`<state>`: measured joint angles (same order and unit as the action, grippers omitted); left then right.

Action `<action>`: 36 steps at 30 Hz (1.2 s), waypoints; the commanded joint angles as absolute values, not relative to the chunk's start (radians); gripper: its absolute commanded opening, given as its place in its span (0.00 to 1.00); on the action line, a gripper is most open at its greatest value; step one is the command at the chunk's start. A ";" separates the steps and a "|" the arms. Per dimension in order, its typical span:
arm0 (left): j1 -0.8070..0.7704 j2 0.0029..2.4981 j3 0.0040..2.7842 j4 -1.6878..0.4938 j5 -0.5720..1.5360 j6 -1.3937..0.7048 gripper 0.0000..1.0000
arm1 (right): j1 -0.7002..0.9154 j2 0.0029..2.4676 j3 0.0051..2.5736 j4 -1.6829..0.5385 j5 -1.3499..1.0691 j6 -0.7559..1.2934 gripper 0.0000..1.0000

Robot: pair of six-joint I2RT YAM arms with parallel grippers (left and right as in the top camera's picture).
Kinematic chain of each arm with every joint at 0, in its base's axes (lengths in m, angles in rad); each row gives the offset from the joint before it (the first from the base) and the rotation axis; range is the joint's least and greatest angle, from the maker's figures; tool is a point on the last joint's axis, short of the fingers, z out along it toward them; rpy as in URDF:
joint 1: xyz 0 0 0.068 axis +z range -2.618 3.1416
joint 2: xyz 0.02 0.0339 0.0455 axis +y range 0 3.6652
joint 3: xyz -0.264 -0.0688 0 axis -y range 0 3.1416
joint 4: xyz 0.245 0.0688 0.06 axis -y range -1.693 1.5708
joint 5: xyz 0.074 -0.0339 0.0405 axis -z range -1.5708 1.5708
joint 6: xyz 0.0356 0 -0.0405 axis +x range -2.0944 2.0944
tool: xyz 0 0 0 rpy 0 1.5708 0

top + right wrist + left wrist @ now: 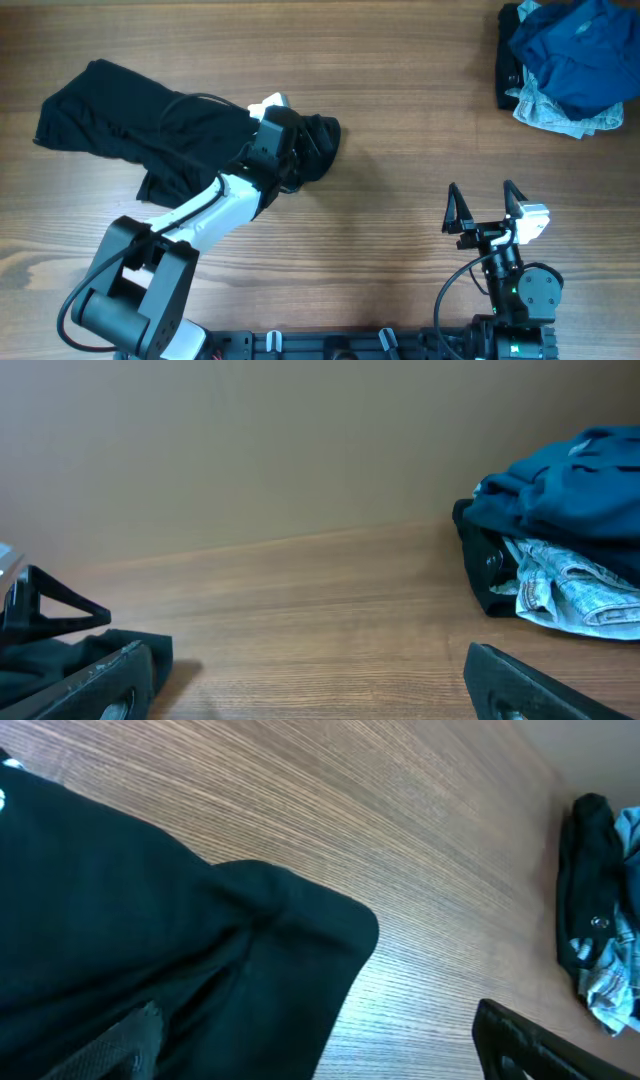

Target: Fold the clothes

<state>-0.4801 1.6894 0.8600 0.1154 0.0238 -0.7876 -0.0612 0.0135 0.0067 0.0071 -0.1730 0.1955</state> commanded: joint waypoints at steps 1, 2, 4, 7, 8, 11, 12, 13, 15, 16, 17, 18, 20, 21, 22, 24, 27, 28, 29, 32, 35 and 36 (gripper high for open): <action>-0.475 1.606 0.872 0.099 0.019 -0.611 0.99 | -0.058 0.007 0.005 0.011 -0.153 0.184 1.00; -0.473 1.538 0.872 0.053 0.013 -0.575 1.00 | -0.058 0.007 0.005 0.011 -0.153 0.184 1.00; -0.441 1.406 0.872 -0.105 -0.073 -0.576 1.00 | -0.058 0.007 0.005 0.011 -0.153 0.184 1.00; -0.330 1.233 0.872 -0.424 -0.221 -0.693 1.00 | -0.058 0.007 0.005 0.011 -0.153 0.184 1.00; -0.279 1.192 0.872 -0.527 -0.221 -0.765 1.00 | -0.058 0.007 0.005 0.012 -0.153 0.184 1.00; -0.136 1.184 0.869 -0.783 -0.222 -0.816 1.00 | -0.058 0.007 0.005 0.012 -0.153 0.184 1.00; -0.090 1.206 0.868 -0.822 -0.222 -0.815 0.96 | -0.058 0.007 0.005 0.011 -0.153 0.184 1.00; -0.055 1.225 0.868 -0.831 -0.221 -0.815 0.95 | -0.058 0.007 0.005 0.011 -0.153 0.184 1.00; 0.020 1.280 0.868 -0.796 -0.155 -0.750 0.95 | -0.058 0.007 0.005 0.011 -0.153 0.184 1.00; 0.044 1.308 0.868 -0.772 -0.070 -0.709 0.95 | -0.058 0.007 0.005 0.011 -0.153 0.184 1.00; 0.059 1.351 0.868 -0.755 0.014 -0.684 0.95 | -0.058 0.007 0.005 0.011 -0.153 0.184 1.00; 0.060 1.389 0.868 -0.745 0.044 -0.684 0.95 | -0.058 0.007 0.005 0.012 -0.153 0.184 1.00; 0.060 1.465 0.868 -0.697 0.140 -0.641 0.94 | -0.058 0.007 0.005 0.011 -0.153 0.184 1.00; 0.060 1.485 0.868 -0.684 0.173 -0.632 0.94 | -0.058 0.007 0.005 0.012 -0.153 0.184 1.00; 0.060 1.508 0.868 -0.675 0.193 -0.633 0.94 | -0.058 0.007 0.005 0.012 -0.153 0.184 1.00; 0.060 1.559 0.868 -0.670 0.198 -0.635 0.93 | -0.058 0.007 0.005 0.011 -0.153 0.184 1.00; 0.060 1.593 0.868 -0.669 0.198 -0.635 0.89 | -0.058 0.007 0.005 0.012 -0.153 0.184 1.00; 0.060 1.599 0.868 -0.668 0.198 -0.635 0.88 | -0.058 0.007 0.005 0.012 -0.153 0.184 1.00; 0.060 1.605 0.868 -0.659 0.197 -0.631 0.88 | -0.058 0.007 0.005 0.011 -0.153 0.184 1.00; 0.060 1.607 0.868 -0.624 0.202 -0.632 0.76 | -0.058 0.007 0.005 0.011 -0.153 0.184 1.00; 0.060 1.607 0.868 -0.624 0.216 -0.632 0.63 | -0.058 0.007 0.005 0.011 -0.153 0.184 1.00; 0.060 1.607 0.868 -0.624 0.216 -0.632 0.61 | -0.058 0.007 0.005 0.012 -0.153 0.184 1.00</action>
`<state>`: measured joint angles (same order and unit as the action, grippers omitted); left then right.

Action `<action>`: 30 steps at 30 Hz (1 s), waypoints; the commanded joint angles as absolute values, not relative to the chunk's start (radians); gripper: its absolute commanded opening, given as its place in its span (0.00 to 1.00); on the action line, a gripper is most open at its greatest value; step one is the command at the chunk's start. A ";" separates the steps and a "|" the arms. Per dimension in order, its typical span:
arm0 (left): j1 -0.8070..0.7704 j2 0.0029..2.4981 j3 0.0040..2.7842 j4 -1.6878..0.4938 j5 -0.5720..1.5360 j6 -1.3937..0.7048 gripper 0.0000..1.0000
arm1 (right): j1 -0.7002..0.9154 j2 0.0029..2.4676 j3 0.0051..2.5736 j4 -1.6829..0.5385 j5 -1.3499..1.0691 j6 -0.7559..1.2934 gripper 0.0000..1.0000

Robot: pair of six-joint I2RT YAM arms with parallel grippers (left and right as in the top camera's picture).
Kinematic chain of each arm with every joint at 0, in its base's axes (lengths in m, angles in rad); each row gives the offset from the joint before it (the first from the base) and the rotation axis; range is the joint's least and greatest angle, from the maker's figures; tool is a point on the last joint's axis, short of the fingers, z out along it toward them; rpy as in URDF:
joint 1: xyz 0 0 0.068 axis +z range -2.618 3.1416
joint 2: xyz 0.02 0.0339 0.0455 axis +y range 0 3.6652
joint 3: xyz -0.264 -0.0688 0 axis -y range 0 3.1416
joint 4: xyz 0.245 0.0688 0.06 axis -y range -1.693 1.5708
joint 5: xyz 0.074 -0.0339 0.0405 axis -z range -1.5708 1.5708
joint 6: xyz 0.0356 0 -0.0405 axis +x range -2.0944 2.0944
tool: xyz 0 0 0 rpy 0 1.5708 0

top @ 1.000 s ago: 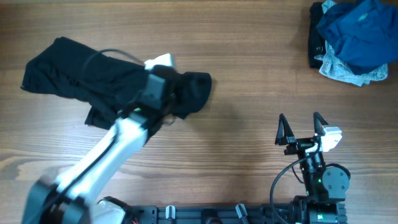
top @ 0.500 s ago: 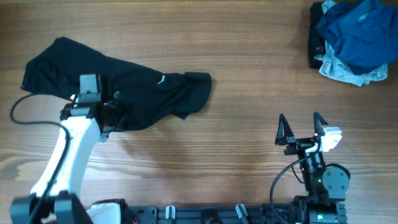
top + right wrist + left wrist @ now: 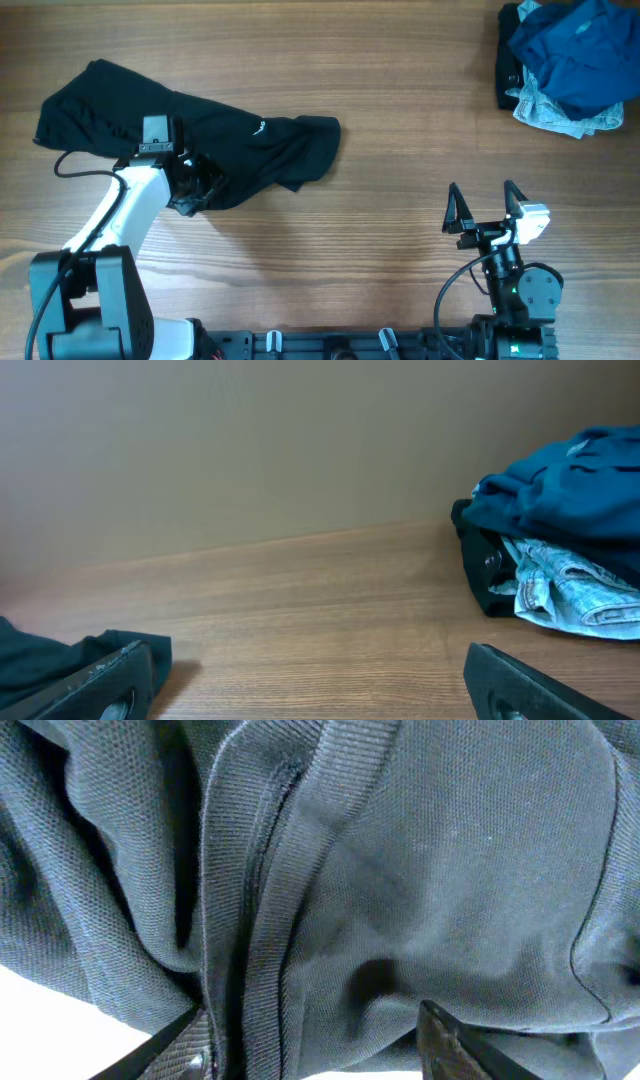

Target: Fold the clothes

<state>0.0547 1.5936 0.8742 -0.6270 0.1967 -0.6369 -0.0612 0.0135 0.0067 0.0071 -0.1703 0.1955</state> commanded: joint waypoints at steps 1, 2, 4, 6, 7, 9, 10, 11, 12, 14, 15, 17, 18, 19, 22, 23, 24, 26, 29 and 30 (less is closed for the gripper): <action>0.060 1.607 0.868 -0.624 0.217 -0.632 0.59 | -0.058 0.007 0.005 0.012 -0.153 0.184 1.00; 0.060 1.607 0.868 -0.625 0.217 -0.632 0.52 | -0.058 0.007 0.005 0.011 -0.153 0.184 1.00; 0.060 1.607 0.868 -0.632 0.217 -0.632 0.47 | -0.058 0.007 0.005 0.011 -0.153 0.184 1.00; 0.060 1.607 0.868 -0.653 0.216 -0.632 0.43 | -0.058 0.007 0.005 0.011 -0.153 0.184 1.00; 0.060 1.608 0.868 -0.655 0.216 -0.632 0.41 | -0.058 0.007 0.005 0.012 -0.153 0.184 1.00; 0.060 1.626 0.868 -0.679 0.216 -0.632 0.44 | -0.058 0.007 0.005 0.011 -0.153 0.184 1.00; 0.060 1.644 0.868 -0.695 0.216 -0.632 0.46 | -0.058 0.007 0.005 0.011 -0.153 0.184 1.00; 0.060 1.658 0.868 -0.695 0.216 -0.631 0.46 | -0.058 0.007 0.005 0.012 -0.153 0.184 1.00; 0.060 1.670 0.868 -0.684 0.212 -0.632 0.46 | -0.058 0.007 0.005 0.012 -0.153 0.184 1.00; 0.060 1.671 0.868 -0.669 0.212 -0.632 0.45 | -0.058 0.007 0.005 0.011 -0.153 0.184 1.00; 0.060 1.671 0.868 -0.667 0.212 -0.632 0.42 | -0.058 0.007 0.005 0.011 -0.153 0.184 1.00; 0.060 1.671 0.868 -0.665 0.212 -0.632 0.30 | -0.058 0.007 0.005 0.011 -0.153 0.184 1.00; 0.060 1.670 0.868 -0.666 0.213 -0.632 0.23 | -0.058 0.007 0.005 0.012 -0.153 0.184 1.00; 0.060 1.669 0.868 -0.667 0.213 -0.632 0.15 | -0.058 0.007 0.005 0.011 -0.153 0.184 1.00; 0.060 1.639 0.874 -0.693 0.213 -0.632 0.04 | -0.058 0.007 0.005 0.011 -0.153 0.184 1.00; 0.060 1.620 0.882 -0.709 0.213 -0.631 0.04 | -0.058 0.007 0.005 0.011 -0.153 0.184 1.00; 0.060 1.595 0.894 -0.724 0.213 -0.626 0.04 | -0.058 0.007 0.005 0.011 -0.153 0.184 1.00; 0.060 1.530 0.927 -0.756 0.221 -0.605 0.04 | -0.058 0.007 0.005 0.011 -0.153 0.184 1.00; 0.060 1.403 0.977 -0.776 0.230 -0.605 0.04 | -0.058 0.007 0.005 0.012 -0.153 0.184 1.00; 0.060 1.355 0.991 -0.775 0.230 -0.605 0.04 | -0.058 0.007 0.005 0.011 -0.153 0.184 1.00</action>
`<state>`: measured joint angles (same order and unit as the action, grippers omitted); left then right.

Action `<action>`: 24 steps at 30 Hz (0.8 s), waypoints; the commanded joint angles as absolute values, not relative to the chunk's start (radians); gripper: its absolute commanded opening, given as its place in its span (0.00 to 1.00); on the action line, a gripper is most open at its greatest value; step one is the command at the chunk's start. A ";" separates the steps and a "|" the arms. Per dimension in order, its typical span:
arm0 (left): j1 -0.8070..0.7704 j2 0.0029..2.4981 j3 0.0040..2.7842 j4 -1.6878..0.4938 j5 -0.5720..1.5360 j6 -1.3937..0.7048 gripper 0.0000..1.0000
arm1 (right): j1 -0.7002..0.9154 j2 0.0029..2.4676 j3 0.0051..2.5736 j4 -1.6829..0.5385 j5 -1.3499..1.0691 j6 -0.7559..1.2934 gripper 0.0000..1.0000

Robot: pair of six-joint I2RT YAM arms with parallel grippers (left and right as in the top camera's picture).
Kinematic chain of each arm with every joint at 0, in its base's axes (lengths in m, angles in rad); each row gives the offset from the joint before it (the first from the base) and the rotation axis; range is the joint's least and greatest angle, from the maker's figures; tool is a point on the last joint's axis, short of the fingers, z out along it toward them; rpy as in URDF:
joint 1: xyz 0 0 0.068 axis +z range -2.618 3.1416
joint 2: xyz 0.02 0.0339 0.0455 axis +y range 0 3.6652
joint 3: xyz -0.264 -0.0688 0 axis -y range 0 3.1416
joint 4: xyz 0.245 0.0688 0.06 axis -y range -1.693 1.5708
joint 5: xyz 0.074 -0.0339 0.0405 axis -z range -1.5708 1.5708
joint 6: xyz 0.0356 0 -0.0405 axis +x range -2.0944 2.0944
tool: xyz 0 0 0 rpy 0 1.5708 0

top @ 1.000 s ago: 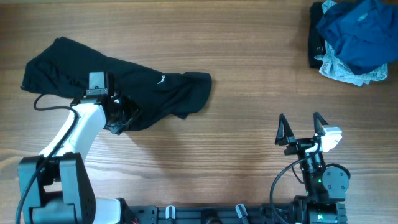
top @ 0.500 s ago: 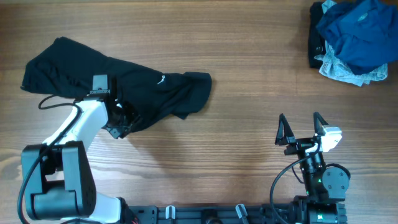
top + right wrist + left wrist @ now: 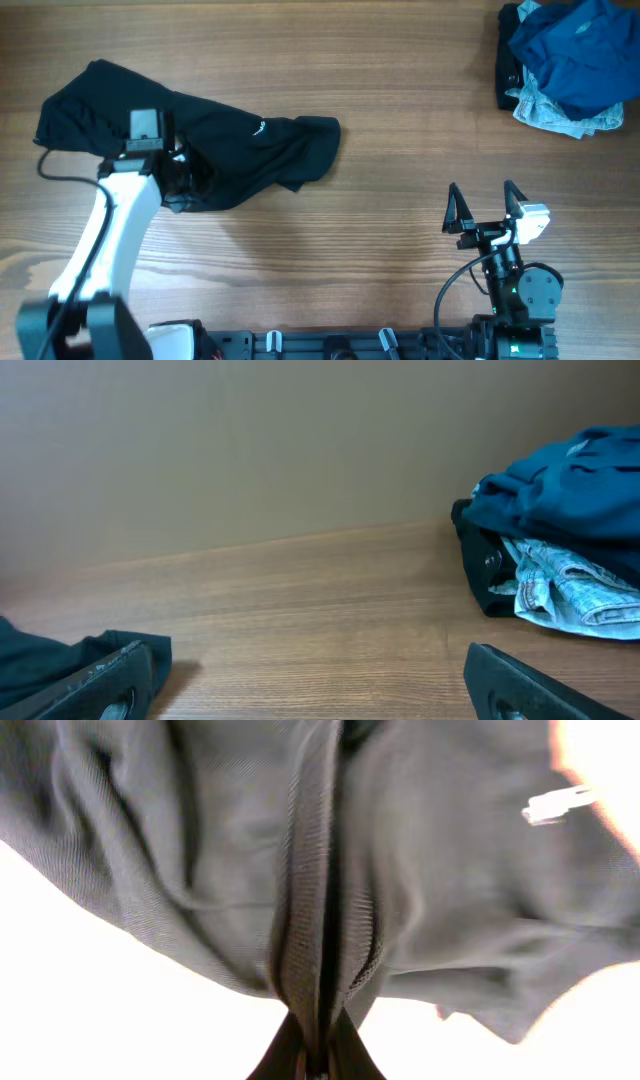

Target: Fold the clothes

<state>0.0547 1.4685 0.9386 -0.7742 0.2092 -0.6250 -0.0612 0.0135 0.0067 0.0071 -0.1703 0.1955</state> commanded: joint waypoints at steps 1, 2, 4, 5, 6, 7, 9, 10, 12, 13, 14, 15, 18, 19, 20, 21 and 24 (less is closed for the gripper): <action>0.060 1.301 1.006 -0.775 0.230 -0.604 0.04 | -0.058 0.007 0.005 0.011 -0.153 0.184 1.00; 0.060 1.250 1.020 -0.775 0.228 -0.596 0.04 | -0.058 0.007 0.005 0.011 -0.153 0.184 1.00; 0.060 1.147 1.046 -0.773 0.228 -0.559 0.04 | -0.058 0.007 0.005 0.011 -0.153 0.184 1.00; 0.060 1.102 1.050 -0.767 0.228 -0.556 0.04 | -0.058 0.007 0.005 0.012 -0.153 0.184 1.00; 0.060 1.038 1.050 -0.754 0.228 -0.556 0.04 | -0.058 0.007 0.005 0.012 -0.153 0.184 1.00; 0.060 0.974 1.051 -0.740 0.228 -0.556 0.04 | -0.058 0.007 0.005 0.012 -0.153 0.184 1.00; 0.060 0.873 1.051 -0.710 0.228 -0.556 0.04 | -0.058 0.007 0.005 0.011 -0.153 0.184 1.00; 0.060 0.836 1.051 -0.699 0.228 -0.556 0.04 | -0.058 0.007 0.005 0.011 -0.153 0.184 1.00; 0.060 0.778 1.051 -0.688 0.226 -0.553 0.04 | -0.058 0.007 0.005 0.011 -0.153 0.184 1.00; 0.060 0.770 1.051 -0.691 0.227 -0.553 0.04 | -0.058 0.007 0.005 0.011 -0.153 0.184 1.00; 0.060 0.770 1.051 -0.696 0.227 -0.553 0.04 | -0.058 0.007 0.005 0.011 -0.153 0.184 1.00; 0.060 0.778 1.050 -0.706 0.227 -0.553 0.04 | -0.058 0.007 0.005 0.011 -0.153 0.184 1.00; 0.060 0.809 1.050 -0.711 0.227 -0.553 0.04 | -0.058 0.007 0.005 0.011 -0.153 0.184 1.00; 0.060 0.820 1.050 -0.711 0.227 -0.551 0.04 | -0.058 0.007 0.005 0.011 -0.153 0.184 1.00; 0.060 0.841 1.050 -0.714 0.227 -0.526 0.04 | -0.058 0.007 0.005 0.011 -0.153 0.184 1.00; 0.060 0.846 1.050 -0.713 0.227 -0.526 0.04 | -0.058 0.007 0.005 0.011 -0.153 0.184 1.00; 0.060 0.854 1.051 -0.687 0.228 -0.508 0.04 | -0.058 0.007 0.005 0.011 -0.153 0.184 1.00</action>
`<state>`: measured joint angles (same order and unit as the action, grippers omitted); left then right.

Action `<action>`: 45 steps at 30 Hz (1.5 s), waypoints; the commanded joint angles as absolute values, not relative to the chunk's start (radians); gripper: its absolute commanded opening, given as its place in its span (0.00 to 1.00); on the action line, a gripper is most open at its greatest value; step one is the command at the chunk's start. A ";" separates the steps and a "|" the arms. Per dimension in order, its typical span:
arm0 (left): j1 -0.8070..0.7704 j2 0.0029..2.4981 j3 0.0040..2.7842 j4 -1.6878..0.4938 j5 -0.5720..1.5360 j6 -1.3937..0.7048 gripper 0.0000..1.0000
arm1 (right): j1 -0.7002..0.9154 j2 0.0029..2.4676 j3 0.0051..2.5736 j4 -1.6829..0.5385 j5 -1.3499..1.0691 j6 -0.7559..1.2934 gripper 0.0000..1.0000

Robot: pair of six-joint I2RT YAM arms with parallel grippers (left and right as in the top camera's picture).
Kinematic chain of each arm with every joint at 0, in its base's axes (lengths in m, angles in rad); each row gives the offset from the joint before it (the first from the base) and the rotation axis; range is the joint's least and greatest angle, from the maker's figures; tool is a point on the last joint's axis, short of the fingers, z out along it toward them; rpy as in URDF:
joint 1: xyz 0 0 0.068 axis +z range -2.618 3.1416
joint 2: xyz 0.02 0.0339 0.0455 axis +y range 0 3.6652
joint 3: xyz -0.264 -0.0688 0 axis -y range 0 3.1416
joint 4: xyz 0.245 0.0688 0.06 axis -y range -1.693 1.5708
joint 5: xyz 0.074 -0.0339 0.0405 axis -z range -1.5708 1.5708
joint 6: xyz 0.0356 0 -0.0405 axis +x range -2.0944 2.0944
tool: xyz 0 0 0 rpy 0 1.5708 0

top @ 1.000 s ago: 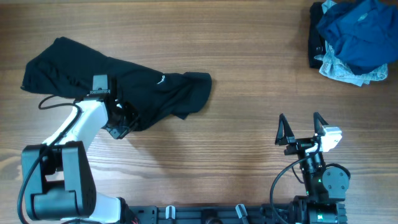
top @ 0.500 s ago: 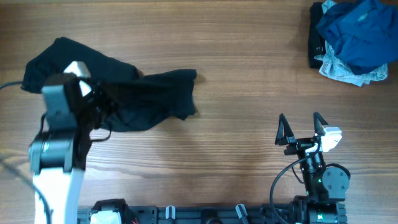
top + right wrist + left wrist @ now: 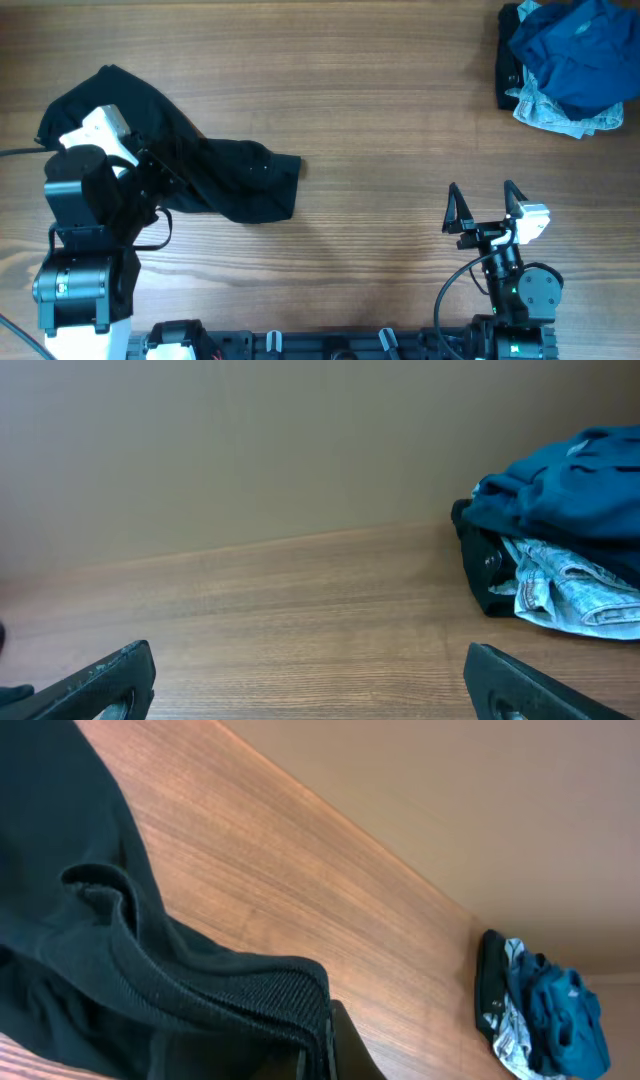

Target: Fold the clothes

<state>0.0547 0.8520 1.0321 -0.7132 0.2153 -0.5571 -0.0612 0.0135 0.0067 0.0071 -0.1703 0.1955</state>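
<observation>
A black garment (image 3: 230, 185) lies crumpled at the table's left, its right end near the middle left. My left gripper (image 3: 152, 172) is shut on a ribbed edge of it; in the left wrist view that ribbed edge (image 3: 230, 995) runs straight into the shut gripper (image 3: 322, 1055), and the cloth hangs from there above the wood. My right gripper (image 3: 483, 205) stands open near the front right, with nothing between its fingers (image 3: 110, 680).
A pile of clothes, a blue garment (image 3: 575, 50) on top of a pale printed one and a black one, sits at the back right corner, also seen as the pile (image 3: 560, 550) in the right wrist view. The wooden table (image 3: 400, 130) spans everything.
My left gripper, still shut on the ribbed edge, now sits higher and further left. The garment's right end has shifted left and toward the front. The right arm has not moved.
My left arm first reached over the garment's right end. Then its gripper was open around a ribbed edge at the garment's lower middle, then shut on that edge. Now the edge is lifted and the garment has been drawn leftward. The right gripper stayed open and still.
</observation>
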 commanded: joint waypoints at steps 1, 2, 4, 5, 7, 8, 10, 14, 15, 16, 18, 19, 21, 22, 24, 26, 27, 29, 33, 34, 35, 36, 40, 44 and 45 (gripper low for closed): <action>0.060 0.849 1.052 -0.669 0.228 -0.503 0.04 | -0.058 0.007 0.005 0.011 -0.153 0.184 1.00; 0.059 0.841 1.055 -0.647 0.239 -0.503 0.04 | -0.058 0.007 0.005 0.011 -0.153 0.184 1.00; 0.058 0.823 1.087 -0.598 0.276 -0.501 0.04 | -0.058 0.007 0.005 0.060 -0.157 0.257 1.00; 0.058 0.821 1.111 -0.585 0.286 -0.501 0.04 | -0.058 0.007 0.005 0.098 -0.157 0.384 1.00; 0.058 0.821 1.189 -0.556 0.315 -0.501 0.04 | -0.058 0.007 0.005 0.115 -0.146 0.781 1.00; 0.058 0.821 1.223 -0.540 0.318 -0.501 0.04 | -0.058 0.007 0.005 0.115 -0.089 0.933 1.00; 0.058 0.821 1.274 -0.479 0.317 -0.494 0.04 | -0.058 0.007 0.005 0.083 -0.053 1.238 1.00; 0.058 0.882 1.277 -0.349 0.310 -0.474 0.04 | -0.058 0.007 0.005 0.031 -0.229 1.392 1.00; 0.058 0.926 1.277 -0.341 0.311 -0.476 0.04 | -0.058 0.007 0.005 0.052 -0.258 1.348 1.00; 0.052 0.967 1.277 -0.340 0.312 -0.478 0.04 | -0.058 0.007 0.005 0.073 -0.268 1.308 1.00; 0.019 1.058 1.277 -0.338 0.318 -0.478 0.04 | -0.058 0.007 0.005 0.098 -0.280 1.269 1.00; -0.015 1.135 1.277 -0.313 0.317 -0.477 0.04 | -0.058 0.007 0.005 0.104 -0.297 1.244 1.00; -0.064 1.257 1.277 -0.230 0.316 -0.478 0.04 | -0.058 0.007 0.005 0.104 -0.340 1.230 1.00; -0.088 1.328 1.277 -0.178 0.313 -0.478 0.04 | -0.058 0.007 0.005 0.104 -0.360 1.230 1.00; -0.136 1.465 1.277 -0.055 0.292 -0.479 0.04 | -0.058 0.007 0.005 0.104 -0.379 1.231 1.00; -0.192 1.617 1.277 0.081 0.171 -0.478 0.14 | -0.058 0.007 0.005 0.109 -0.411 1.231 1.00; -0.214 1.679 1.277 0.114 0.133 -0.478 0.44 | -0.058 0.007 0.005 0.121 -0.444 1.231 1.00; -0.245 1.756 1.277 0.089 0.132 -0.470 0.91 | -0.058 0.007 0.005 0.136 -0.497 1.229 1.00; -0.213 1.639 1.278 -0.123 0.120 -0.448 1.00 | -0.058 0.007 0.005 0.173 -0.551 1.123 1.00; -0.190 1.585 1.278 -0.224 0.101 -0.448 0.99 | -0.058 0.007 0.006 0.171 -0.556 1.121 1.00; -0.161 1.523 1.278 -0.353 0.057 -0.448 0.99 | -0.058 0.012 0.006 0.173 -0.562 1.117 1.00; -0.142 1.484 1.278 -0.454 0.020 -0.449 1.00 | -0.058 0.023 0.006 0.176 -0.563 1.118 1.00; -0.043 1.399 1.277 -0.844 -0.051 -0.453 1.00 | -0.028 0.152 0.013 0.337 -0.575 1.112 0.99; -0.003 1.402 1.277 -0.918 -0.050 -0.452 1.00 | 0.047 0.441 0.236 0.396 -0.580 0.910 0.99; -0.004 1.402 1.277 -0.919 -0.050 -0.452 1.00 | 0.071 0.549 0.331 0.375 -0.593 0.844 0.99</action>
